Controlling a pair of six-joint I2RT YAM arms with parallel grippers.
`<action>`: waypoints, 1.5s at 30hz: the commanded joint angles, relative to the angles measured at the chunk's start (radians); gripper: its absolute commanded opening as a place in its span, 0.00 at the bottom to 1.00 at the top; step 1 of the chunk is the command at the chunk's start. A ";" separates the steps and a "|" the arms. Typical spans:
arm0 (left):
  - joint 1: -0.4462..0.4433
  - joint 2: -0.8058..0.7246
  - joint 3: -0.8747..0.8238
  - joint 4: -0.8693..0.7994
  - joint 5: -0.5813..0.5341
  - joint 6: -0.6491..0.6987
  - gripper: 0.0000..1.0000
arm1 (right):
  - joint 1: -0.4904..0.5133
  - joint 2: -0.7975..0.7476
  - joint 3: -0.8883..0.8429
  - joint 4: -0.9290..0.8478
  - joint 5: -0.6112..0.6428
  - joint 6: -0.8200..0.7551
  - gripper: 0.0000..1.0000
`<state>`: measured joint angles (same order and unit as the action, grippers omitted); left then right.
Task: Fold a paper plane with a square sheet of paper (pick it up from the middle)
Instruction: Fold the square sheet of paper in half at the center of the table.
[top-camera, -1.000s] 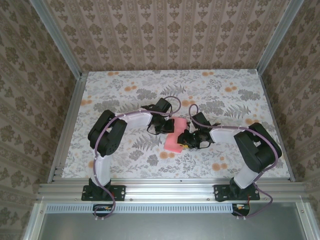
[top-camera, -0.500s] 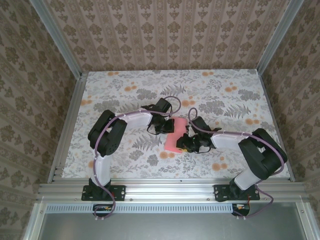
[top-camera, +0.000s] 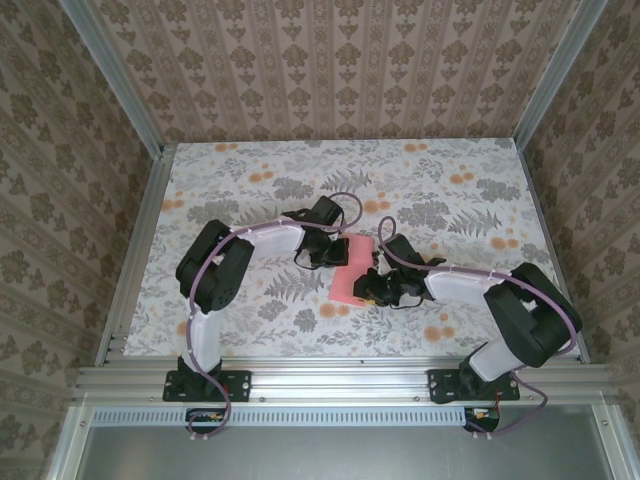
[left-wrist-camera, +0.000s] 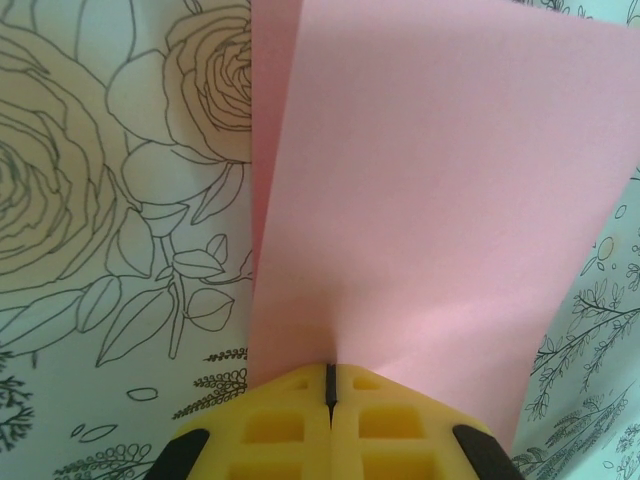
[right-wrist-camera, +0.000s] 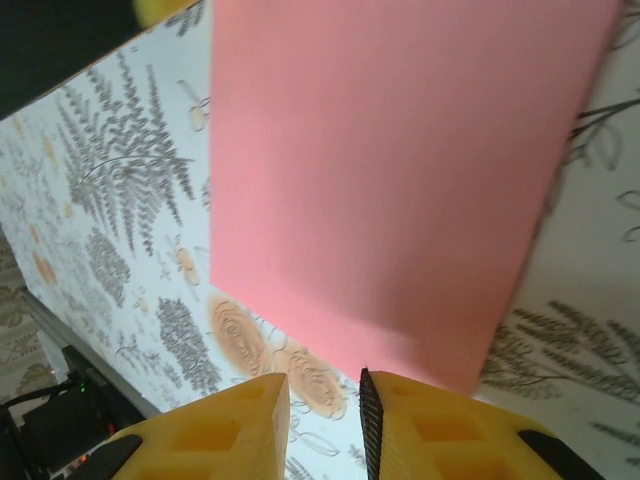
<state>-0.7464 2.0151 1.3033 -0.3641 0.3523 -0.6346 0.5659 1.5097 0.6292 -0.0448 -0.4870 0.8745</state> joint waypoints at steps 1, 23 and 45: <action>-0.014 0.045 -0.003 -0.059 -0.006 0.016 0.02 | 0.015 0.000 0.011 -0.019 -0.020 0.007 0.28; -0.014 0.030 -0.016 -0.063 -0.019 0.025 0.02 | -0.016 -0.031 0.127 -0.118 0.050 -0.057 0.30; -0.014 0.049 0.014 -0.091 -0.016 0.033 0.02 | -0.093 0.101 0.188 -0.091 0.024 -0.108 0.29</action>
<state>-0.7475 2.0209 1.3167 -0.3828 0.3508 -0.6277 0.4942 1.6592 0.7773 -0.1089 -0.4568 0.7887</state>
